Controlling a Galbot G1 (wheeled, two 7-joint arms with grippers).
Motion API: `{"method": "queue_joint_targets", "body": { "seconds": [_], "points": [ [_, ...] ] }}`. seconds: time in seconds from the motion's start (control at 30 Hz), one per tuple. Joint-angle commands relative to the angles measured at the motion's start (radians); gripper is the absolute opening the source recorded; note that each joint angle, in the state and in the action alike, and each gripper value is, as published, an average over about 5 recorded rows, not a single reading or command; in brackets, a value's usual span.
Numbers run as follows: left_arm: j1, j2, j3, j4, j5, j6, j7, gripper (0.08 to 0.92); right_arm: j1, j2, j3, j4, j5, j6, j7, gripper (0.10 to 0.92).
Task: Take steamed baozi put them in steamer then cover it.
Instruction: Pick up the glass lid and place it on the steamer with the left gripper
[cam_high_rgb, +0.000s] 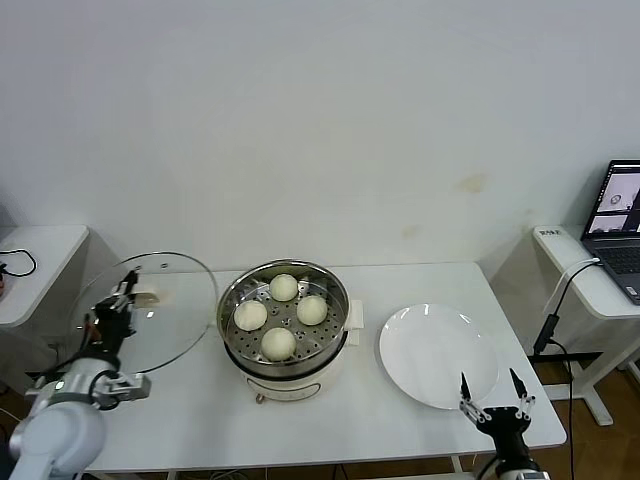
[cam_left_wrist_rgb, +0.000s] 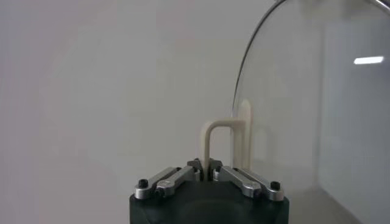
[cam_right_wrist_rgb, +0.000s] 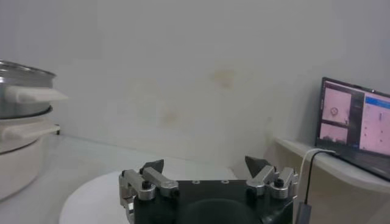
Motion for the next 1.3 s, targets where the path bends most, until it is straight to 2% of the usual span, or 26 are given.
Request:
{"method": "queue_joint_targets", "body": {
  "seconds": [0.03, 0.27, 0.5, 0.73, 1.3],
  "points": [
    [-0.184, -0.002, 0.331, -0.071, 0.025, 0.127, 0.095, 0.146, 0.006, 0.019, -0.019, -0.007, -0.051, 0.001, 0.001, 0.823],
    [-0.262, -0.109, 0.450, -0.029, 0.176, 0.155, 0.145, 0.146, 0.021, 0.033, -0.043, -0.027, -0.079, 0.004, 0.003, 0.823],
    [-0.253, -0.209, 0.475, -0.002, 0.319, 0.149, 0.179, 0.146, 0.031, 0.042, -0.068, -0.061, -0.099, 0.014, 0.007, 0.823],
    [-0.295, -0.305, 0.506, 0.043, 0.391, 0.156, 0.205, 0.146, 0.040, 0.051, -0.090, -0.079, -0.120, 0.023, 0.010, 0.823],
    [-0.349, -0.387, 0.538, 0.154, 0.417, 0.176, 0.216, 0.146, 0.038, 0.058, -0.107, -0.086, -0.133, 0.028, 0.013, 0.823]
  ]
}}
